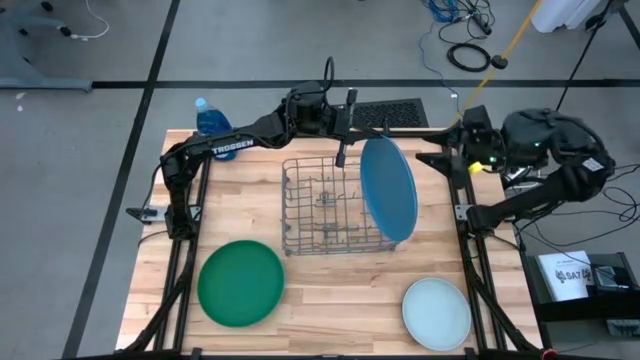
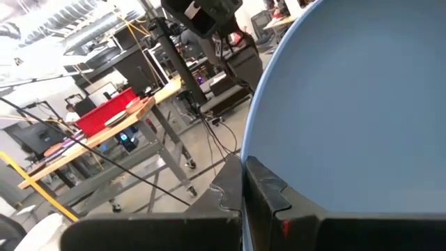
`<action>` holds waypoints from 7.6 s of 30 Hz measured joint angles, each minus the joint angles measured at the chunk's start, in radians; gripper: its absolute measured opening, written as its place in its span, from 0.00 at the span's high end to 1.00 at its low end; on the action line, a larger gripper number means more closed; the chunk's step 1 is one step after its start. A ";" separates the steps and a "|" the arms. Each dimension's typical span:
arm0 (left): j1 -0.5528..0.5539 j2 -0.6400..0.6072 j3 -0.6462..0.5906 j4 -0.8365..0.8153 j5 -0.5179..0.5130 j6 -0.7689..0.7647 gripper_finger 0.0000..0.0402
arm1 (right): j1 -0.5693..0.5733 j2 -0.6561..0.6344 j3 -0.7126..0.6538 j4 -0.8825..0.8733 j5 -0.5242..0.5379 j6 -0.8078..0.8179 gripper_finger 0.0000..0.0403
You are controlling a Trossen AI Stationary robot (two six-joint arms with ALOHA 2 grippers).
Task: Sort dishes
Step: Put the blue plate into the dish rack
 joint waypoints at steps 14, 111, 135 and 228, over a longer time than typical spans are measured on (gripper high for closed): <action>0.000 0.000 0.000 0.009 -0.004 0.025 1.00 | -0.003 0.217 0.232 -0.314 -0.021 0.275 0.26; -0.165 -0.467 -0.214 -0.598 -0.470 0.011 0.55 | 0.007 0.496 0.252 -0.501 0.170 0.461 0.98; 0.022 -0.260 -0.128 -0.465 -0.068 -0.010 0.55 | 0.077 0.500 0.252 -0.501 0.213 0.464 0.98; 0.117 0.325 0.258 0.039 0.769 -0.059 1.00 | 0.235 0.374 0.252 -0.204 0.098 -0.094 0.29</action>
